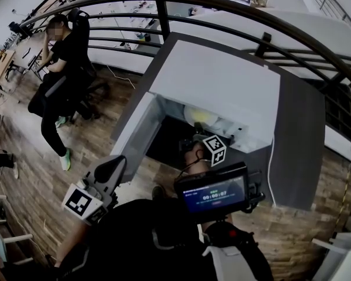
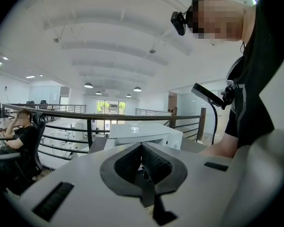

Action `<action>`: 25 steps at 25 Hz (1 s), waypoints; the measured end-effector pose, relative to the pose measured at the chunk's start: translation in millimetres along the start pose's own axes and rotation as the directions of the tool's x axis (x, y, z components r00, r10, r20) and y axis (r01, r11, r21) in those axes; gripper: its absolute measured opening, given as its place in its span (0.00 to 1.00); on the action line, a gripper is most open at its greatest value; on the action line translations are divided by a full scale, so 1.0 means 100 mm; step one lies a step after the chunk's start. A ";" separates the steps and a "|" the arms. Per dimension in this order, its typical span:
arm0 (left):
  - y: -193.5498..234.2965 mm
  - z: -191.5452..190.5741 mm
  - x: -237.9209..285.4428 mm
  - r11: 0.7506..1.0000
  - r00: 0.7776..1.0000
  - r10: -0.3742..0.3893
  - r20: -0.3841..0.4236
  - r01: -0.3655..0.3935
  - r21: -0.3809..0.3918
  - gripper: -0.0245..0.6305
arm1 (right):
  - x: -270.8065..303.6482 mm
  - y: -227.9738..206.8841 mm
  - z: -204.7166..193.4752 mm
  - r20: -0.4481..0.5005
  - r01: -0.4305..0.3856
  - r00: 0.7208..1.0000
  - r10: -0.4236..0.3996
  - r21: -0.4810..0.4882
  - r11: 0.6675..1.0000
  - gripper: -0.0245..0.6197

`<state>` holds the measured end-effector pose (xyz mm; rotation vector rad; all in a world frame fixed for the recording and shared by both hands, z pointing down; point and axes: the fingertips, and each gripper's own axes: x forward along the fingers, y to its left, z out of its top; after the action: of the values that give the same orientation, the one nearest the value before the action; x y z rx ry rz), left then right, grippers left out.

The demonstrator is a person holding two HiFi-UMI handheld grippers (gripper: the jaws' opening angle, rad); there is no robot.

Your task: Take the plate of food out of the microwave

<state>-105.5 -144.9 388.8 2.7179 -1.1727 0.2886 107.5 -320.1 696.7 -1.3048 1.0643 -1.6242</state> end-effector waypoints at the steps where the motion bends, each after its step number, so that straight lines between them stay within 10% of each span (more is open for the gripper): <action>1: 0.00 0.00 0.00 1.000 1.000 -0.001 0.000 0.001 0.001 0.04 | -0.02 0.03 0.00 -0.001 -0.014 1.000 0.014 -0.012 1.000 0.14; 25: -0.22 0.00 0.04 0.996 0.995 -0.094 0.027 0.094 -0.007 0.04 | -0.54 0.17 -0.20 -0.133 -0.153 0.980 0.149 -0.019 0.988 0.06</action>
<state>-87.0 -132.5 388.5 2.7678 -1.0458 0.2352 97.9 -273.6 660.5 -1.1190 1.2404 -1.6025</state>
